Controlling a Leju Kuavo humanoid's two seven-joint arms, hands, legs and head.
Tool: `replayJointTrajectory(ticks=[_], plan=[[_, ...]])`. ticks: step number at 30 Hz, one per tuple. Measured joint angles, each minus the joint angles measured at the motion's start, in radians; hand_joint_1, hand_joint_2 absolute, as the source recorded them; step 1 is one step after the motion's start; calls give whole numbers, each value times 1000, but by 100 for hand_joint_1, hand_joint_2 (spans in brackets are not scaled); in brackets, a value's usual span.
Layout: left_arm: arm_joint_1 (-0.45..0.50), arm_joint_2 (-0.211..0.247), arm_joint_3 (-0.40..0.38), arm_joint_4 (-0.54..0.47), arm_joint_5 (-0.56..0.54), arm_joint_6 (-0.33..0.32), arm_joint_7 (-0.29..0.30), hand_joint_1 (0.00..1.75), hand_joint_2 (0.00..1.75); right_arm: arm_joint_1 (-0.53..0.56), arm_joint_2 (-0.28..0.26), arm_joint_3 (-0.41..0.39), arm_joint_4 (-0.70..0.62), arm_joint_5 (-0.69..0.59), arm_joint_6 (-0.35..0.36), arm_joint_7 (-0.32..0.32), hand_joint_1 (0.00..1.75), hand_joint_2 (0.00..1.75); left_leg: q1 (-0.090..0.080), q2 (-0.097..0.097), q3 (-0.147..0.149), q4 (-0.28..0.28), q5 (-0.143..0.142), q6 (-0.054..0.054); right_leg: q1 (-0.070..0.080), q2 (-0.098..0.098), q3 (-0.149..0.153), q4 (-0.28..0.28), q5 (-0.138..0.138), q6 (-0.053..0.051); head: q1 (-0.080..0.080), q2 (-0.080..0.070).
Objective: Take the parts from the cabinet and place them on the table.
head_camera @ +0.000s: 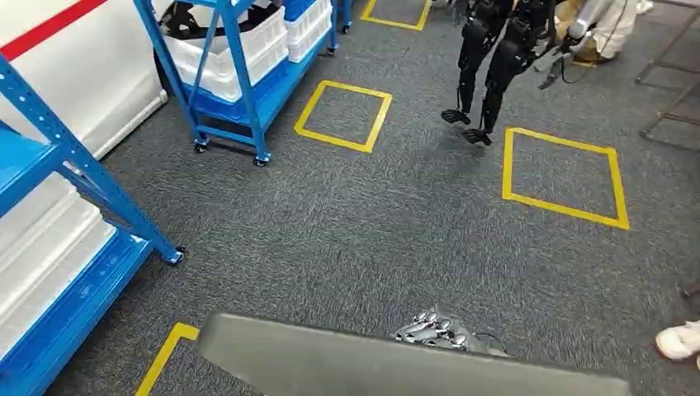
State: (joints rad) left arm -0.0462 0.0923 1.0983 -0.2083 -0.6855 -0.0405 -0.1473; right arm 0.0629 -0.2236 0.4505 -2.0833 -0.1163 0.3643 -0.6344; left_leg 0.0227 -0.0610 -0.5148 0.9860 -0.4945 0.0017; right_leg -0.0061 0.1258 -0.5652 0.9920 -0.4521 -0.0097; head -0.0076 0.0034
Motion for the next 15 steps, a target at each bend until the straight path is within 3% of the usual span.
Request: replayJointTrajectory(ticks=[2, 3, 4, 6, 7, 8, 9, 10, 11, 12, 13, 15], plan=[[-5, -1, 1, 0, -1, 14, -13, 0, 175, 1, 8, 0, 9, -20, 15, 0, 175, 175, 6, 24, 3, -3, 7, 16, -2, 14, -8, 6, 1, 6, 0, 0], [-9, 0, 3, 0, -1, 16, -19, 0, 175, 1, 13, 0, 14, -29, 21, -1, 175, 175, 4, 36, 3, -4, 8, 20, 4, -53, -18, 32, -17, 9, 1, 0], [-9, 0, 7, 0, -1, 15, -26, 0, 175, -3, 19, 0, 18, -36, 28, -2, 175, 175, 0, 47, 2, -4, 8, 26, 4, -95, -46, 93, -56, 14, 0, 0], [-3, -1, 9, 0, -5, 12, -34, 0, 175, -3, 27, -1, 30, -50, 41, -6, 175, 175, -6, 73, 2, -3, 6, 28, 0, -118, -126, 256, -133, 19, 0, 0], [-1, 0, 11, 0, -6, 11, -39, 0, 175, -1, 31, -4, 36, -58, 47, -11, 175, 175, -8, 88, 1, -3, 4, 29, 0, -121, -161, 324, -152, 19, 0, 0], [-1, 0, 12, 0, -6, 9, -43, 0, 175, 1, 36, -8, 41, -71, 55, -16, 175, 175, -10, 101, 2, -3, 3, 30, 0, -121, -170, 336, -145, 17, 0, 0], [-3, 0, 13, 0, -6, 5, -48, 0, 175, 3, 42, -15, 47, -89, 69, -17, 175, 175, -12, 112, 5, -3, 1, 30, 1, -121, -153, 300, -114, 12, 0, 0], [-5, -1, 15, 0, -6, 0, -51, 0, 175, 5, 48, -25, 52, -107, 81, -17, 175, 175, -13, 123, 9, -5, -1, 29, 6, -124, -111, 221, -70, 3, 0, 0], [-6, -1, 16, 0, -6, -3, -54, 0, 175, 6, 54, -37, 55, -123, 91, -16, 175, 175, -13, 132, 14, -8, -3, 29, 15, -140, -59, 122, -28, -8, 0, 0], [-8, -1, 18, 0, -6, -6, -56, 0, 175, 6, 58, -48, 58, -134, 99, -15, 175, 175, -12, 142, 21, -11, -3, 28, 31, -191, -4, 26, 1, -26, 0, 0], [-7, -5, 19, 0, -8, -10, -58, 0, 175, 4, 63, -61, 60, -141, 106, -13, 175, 175, -16, 151, 25, -13, -8, 22, 41, -229, 10, -6, -13, -35, 0, 0], [-7, -6, 22, 0, -10, -18, -60, 0, 175, 6, 78, -86, 68, -160, 127, -9, 175, 175, -12, 173, 27, -16, -11, 15, 46, -200, 4, -7, -11, -40, 0, 0]])
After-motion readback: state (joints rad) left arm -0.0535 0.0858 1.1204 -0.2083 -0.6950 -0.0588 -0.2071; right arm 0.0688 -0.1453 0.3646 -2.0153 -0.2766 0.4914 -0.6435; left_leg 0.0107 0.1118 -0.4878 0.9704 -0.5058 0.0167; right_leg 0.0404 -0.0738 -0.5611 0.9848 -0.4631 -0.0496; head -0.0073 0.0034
